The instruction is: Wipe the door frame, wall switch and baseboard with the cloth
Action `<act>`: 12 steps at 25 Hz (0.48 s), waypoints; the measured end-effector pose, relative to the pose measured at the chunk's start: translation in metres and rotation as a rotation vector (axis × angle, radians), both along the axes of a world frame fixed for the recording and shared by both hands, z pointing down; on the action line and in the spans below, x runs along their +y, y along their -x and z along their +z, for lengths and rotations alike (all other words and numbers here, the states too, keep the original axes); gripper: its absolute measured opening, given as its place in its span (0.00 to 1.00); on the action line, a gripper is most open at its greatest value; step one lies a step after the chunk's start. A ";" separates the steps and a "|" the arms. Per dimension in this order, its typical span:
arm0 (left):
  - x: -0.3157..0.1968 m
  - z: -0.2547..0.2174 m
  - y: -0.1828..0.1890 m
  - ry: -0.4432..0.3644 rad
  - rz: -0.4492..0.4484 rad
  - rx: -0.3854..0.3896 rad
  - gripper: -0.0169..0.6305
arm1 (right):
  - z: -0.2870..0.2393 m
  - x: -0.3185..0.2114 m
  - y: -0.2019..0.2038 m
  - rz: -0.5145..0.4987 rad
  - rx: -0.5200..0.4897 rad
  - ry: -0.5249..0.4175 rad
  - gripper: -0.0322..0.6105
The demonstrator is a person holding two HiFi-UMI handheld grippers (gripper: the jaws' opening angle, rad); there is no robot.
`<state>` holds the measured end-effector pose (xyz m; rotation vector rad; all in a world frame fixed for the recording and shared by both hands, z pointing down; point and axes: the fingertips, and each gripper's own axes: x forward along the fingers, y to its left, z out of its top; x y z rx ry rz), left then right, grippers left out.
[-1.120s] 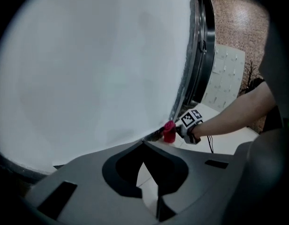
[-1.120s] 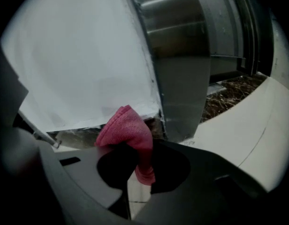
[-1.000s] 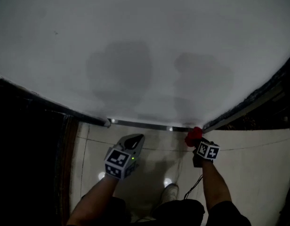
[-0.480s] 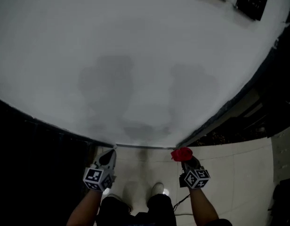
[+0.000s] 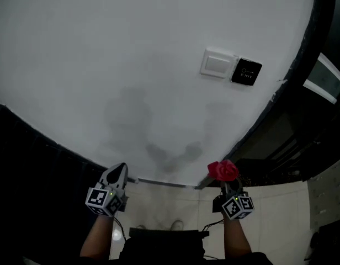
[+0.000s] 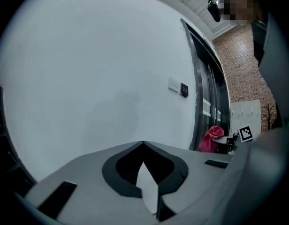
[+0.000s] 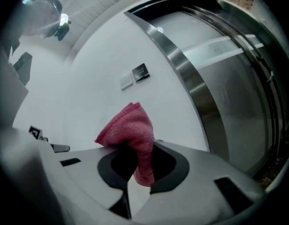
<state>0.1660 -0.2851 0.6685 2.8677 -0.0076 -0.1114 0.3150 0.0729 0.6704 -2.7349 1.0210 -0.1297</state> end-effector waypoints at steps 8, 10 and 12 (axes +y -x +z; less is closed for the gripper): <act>-0.022 -0.058 0.042 -0.026 0.004 0.038 0.01 | -0.079 -0.017 0.056 0.096 0.040 -0.096 0.13; -0.052 -0.047 0.054 -0.028 0.011 0.050 0.01 | -0.070 -0.040 0.068 0.122 0.052 -0.115 0.13; -0.060 -0.038 0.056 -0.031 0.016 0.051 0.01 | -0.063 -0.042 0.071 0.144 0.049 -0.138 0.13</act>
